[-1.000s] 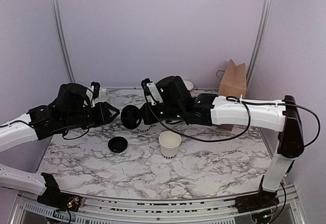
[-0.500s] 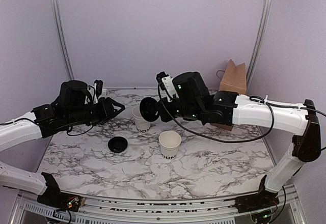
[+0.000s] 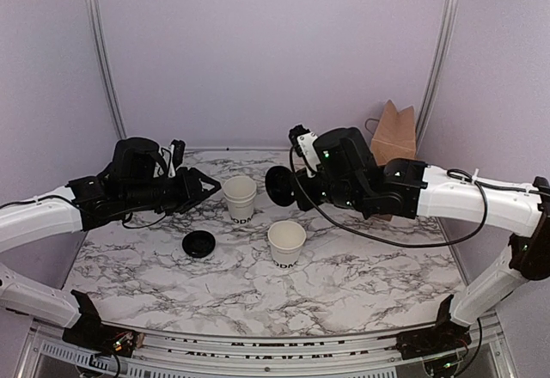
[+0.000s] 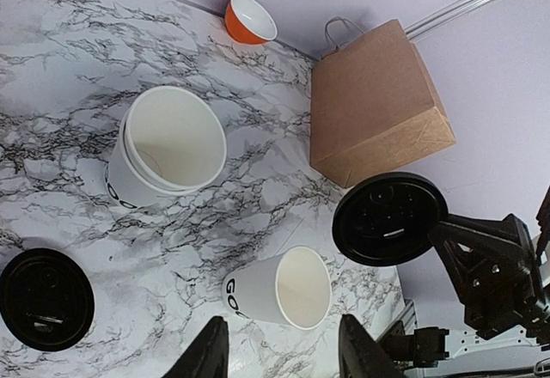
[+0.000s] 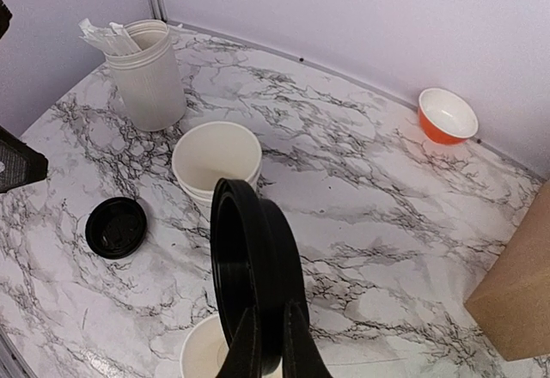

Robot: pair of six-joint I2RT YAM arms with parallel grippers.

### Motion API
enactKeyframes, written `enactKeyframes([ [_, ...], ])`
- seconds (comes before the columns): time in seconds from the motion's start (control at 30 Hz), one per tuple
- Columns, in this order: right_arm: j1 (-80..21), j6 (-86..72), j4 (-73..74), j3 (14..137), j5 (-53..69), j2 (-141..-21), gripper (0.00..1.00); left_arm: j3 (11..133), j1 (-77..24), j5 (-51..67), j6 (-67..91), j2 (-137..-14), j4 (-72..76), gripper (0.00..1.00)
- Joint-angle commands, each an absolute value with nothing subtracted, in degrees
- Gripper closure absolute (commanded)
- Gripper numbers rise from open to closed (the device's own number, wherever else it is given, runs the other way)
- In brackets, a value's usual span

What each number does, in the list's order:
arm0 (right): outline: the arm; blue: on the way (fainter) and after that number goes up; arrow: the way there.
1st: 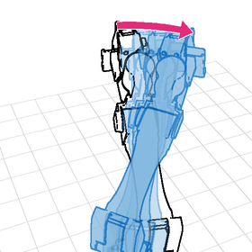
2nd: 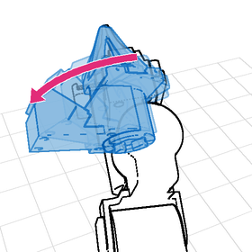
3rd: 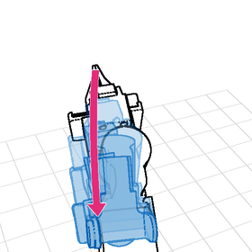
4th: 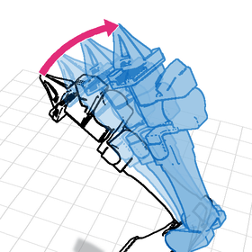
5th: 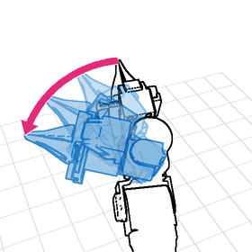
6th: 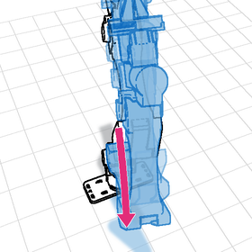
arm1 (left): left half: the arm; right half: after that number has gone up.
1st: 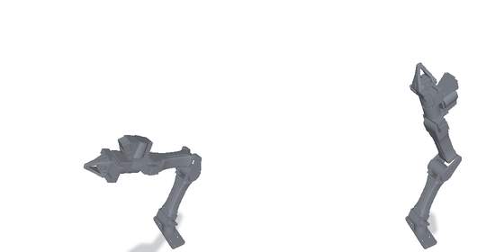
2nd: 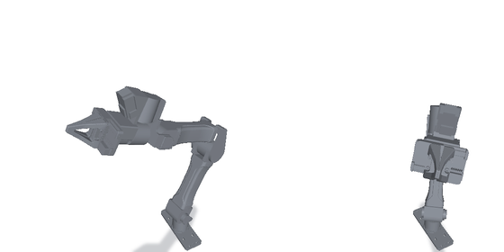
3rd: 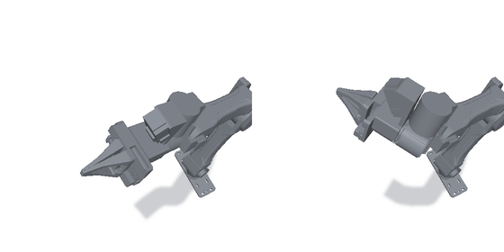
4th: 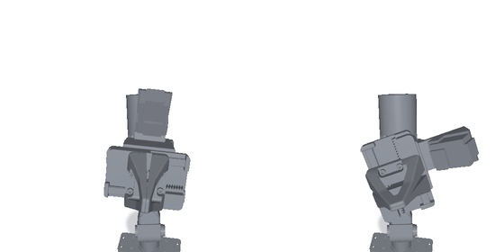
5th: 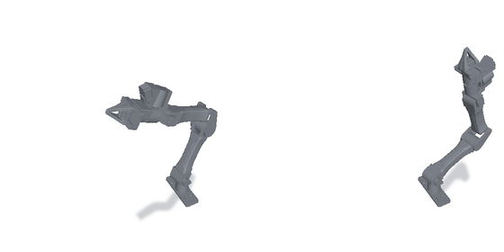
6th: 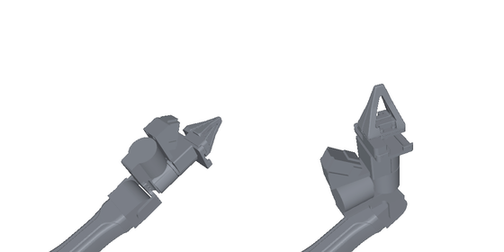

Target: Pack the takeout coffee

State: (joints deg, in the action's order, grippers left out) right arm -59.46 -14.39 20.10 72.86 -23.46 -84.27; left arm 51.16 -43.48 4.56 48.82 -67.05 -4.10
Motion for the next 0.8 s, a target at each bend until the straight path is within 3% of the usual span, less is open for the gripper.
enactKeyframes([
  [0.0,-58.93,-12.37,21.35,72.33,-26.65,-81.17,0.96,51.53,-43.15,7.91,50.99,-68.54,0.03,0.55],
  [0.33,-59.55,-4.95,17.86,70.87,-28.79,-79.15,0.95,47.61,-43.15,11.55,64.03,-68.38,11.07,0.55],
  [0.77,-60.91,-0.93,14.10,71.17,-29.13,-79.44,0.95,44.95,-43.24,8.84,70.39,-62.75,11.61,0.55],
])
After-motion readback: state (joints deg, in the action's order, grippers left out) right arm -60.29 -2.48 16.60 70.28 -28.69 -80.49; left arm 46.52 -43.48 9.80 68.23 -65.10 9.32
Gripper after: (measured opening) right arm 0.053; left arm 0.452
